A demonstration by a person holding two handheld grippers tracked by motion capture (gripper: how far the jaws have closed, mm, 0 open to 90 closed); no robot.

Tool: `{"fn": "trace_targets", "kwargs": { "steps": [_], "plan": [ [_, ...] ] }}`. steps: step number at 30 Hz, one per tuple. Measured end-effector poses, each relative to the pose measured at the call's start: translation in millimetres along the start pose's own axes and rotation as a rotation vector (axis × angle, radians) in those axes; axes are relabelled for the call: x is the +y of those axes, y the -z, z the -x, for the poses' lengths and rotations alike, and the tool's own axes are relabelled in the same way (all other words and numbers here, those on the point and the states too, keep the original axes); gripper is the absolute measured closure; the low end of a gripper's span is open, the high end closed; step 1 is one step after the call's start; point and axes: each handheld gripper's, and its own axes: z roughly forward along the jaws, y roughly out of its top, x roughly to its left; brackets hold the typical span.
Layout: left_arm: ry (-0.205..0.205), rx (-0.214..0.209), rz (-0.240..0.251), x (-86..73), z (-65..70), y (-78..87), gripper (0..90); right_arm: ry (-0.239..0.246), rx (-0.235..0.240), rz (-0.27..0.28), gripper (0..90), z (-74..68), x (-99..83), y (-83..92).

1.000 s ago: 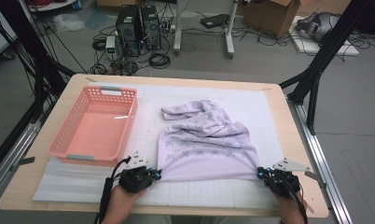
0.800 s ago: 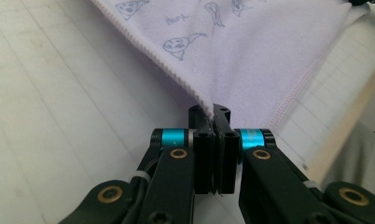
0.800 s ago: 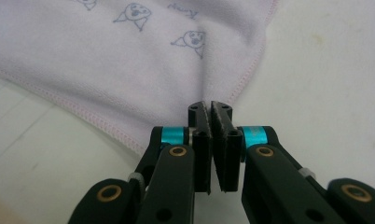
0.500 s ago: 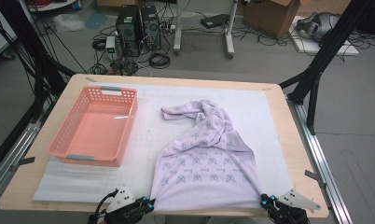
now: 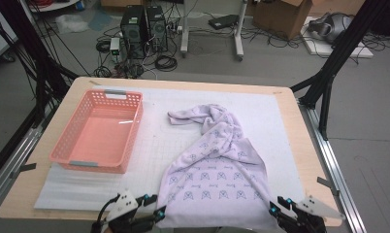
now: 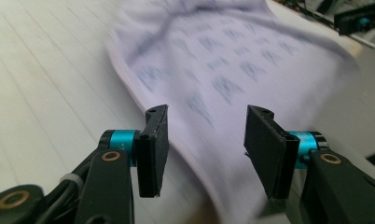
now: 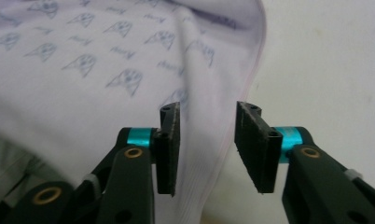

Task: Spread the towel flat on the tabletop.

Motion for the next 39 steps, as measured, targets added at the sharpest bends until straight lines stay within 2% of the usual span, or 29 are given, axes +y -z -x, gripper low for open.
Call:
{"fn": "trace_targets", "kwargs": {
  "steps": [2,4,7,9,11,12,14,15,16,17,18,21,25,29,32,36,38,39],
  "plan": [
    [0.011,0.022,-0.001,12.2,-11.6,-12.8,48.5,0.019,0.009,-0.011,53.6,6.6,11.1,-15.3],
    [0.028,0.044,-0.014,24.0,-23.7,-27.8,48.3,0.034,0.021,-0.029,53.3,13.1,20.6,-32.8],
    [0.053,0.056,-0.045,34.6,-35.1,-47.7,48.3,0.055,0.029,-0.06,53.8,24.7,31.5,-59.6],
    [0.058,0.054,-0.076,40.2,-39.2,-62.3,48.3,0.043,0.02,-0.084,54.9,33.0,35.3,-73.8],
    [0.059,0.043,-0.109,44.9,-39.3,-75.3,47.6,0.014,0.032,-0.074,57.1,39.4,38.1,-78.2],
    [0.044,0.035,-0.132,47.1,-37.8,-81.1,47.8,0.02,0.035,-0.079,60.2,41.4,39.4,-79.0],
    [-0.012,0.051,-0.205,50.6,-34.1,-91.6,50.7,0.025,0.034,-0.088,64.5,43.6,40.3,-78.8],
    [-0.058,0.073,-0.214,51.7,-32.2,-92.2,56.3,0.019,0.031,-0.088,68.6,44.3,40.4,-78.8],
    [-0.087,0.072,-0.225,51.7,-31.7,-92.0,78.2,0.011,0.033,-0.089,73.6,45.6,40.3,-78.3],
    [-0.074,0.075,-0.224,51.1,-31.8,-90.9,82.5,-0.009,0.041,-0.085,81.3,46.7,39.6,-78.1],
    [-0.061,0.075,-0.217,50.1,-32.3,-89.1,84.5,-0.02,0.057,-0.081,84.1,47.1,38.5,-77.8],
    [-0.023,0.087,-0.199,44.1,-35.1,-77.0,85.5,-0.004,0.048,-0.086,86.4,43.3,36.3,-73.5],
    [0.009,0.06,-0.173,31.4,-33.2,-52.8,85.5,0.0,0.048,-0.087,86.7,35.2,25.9,-59.2],
    [0.017,0.03,-0.163,19.8,-23.6,-36.6,85.5,0.025,0.06,-0.11,86.8,28.5,19.3,-46.2],
    [0.011,0.011,-0.162,15.0,-16.9,-28.3,85.4,0.018,0.082,-0.125,86.8,25.5,13.0,-36.7],
    [0.026,-0.027,-0.156,8.5,-11.0,-18.3,84.8,0.026,0.098,-0.143,86.7,21.7,5.6,-25.2],
    [0.02,-0.032,-0.146,8.3,-10.3,-16.8,82.2,0.033,0.107,-0.154,86.4,19.2,3.8,-20.5],
    [0.023,-0.023,-0.138,9.5,-10.8,-17.4,77.3,0.034,0.113,-0.155,84.5,18.8,3.5,-19.1]
  ]
}}
